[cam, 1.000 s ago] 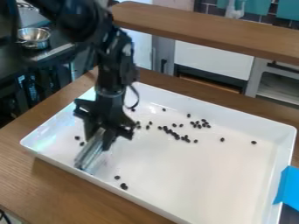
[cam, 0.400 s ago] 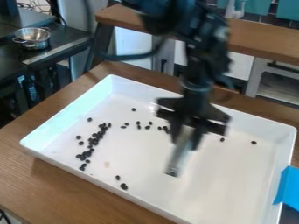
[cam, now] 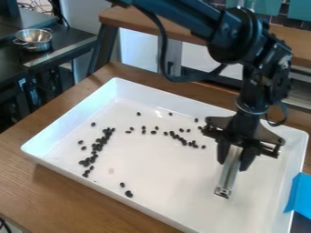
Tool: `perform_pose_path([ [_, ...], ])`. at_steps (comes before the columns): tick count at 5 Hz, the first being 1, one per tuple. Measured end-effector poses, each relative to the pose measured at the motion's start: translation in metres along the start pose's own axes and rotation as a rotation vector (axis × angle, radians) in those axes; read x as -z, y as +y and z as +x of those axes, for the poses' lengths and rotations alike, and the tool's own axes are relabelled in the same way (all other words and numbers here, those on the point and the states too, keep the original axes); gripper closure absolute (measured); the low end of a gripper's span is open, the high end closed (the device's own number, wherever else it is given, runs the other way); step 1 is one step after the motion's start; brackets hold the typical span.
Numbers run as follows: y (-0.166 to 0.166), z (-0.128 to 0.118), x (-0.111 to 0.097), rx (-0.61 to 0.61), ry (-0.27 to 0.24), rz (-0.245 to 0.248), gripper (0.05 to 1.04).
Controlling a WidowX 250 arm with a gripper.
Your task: Sweep into pile
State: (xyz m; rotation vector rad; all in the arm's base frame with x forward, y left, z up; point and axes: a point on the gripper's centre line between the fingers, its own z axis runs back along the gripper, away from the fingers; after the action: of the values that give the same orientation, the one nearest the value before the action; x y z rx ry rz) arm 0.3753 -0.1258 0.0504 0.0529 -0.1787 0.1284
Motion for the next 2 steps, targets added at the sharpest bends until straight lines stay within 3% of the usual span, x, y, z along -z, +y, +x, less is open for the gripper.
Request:
perform_pose_path([
  [2,-0.018,0.013,0.013,0.007,-0.002,0.008,0.691],
])
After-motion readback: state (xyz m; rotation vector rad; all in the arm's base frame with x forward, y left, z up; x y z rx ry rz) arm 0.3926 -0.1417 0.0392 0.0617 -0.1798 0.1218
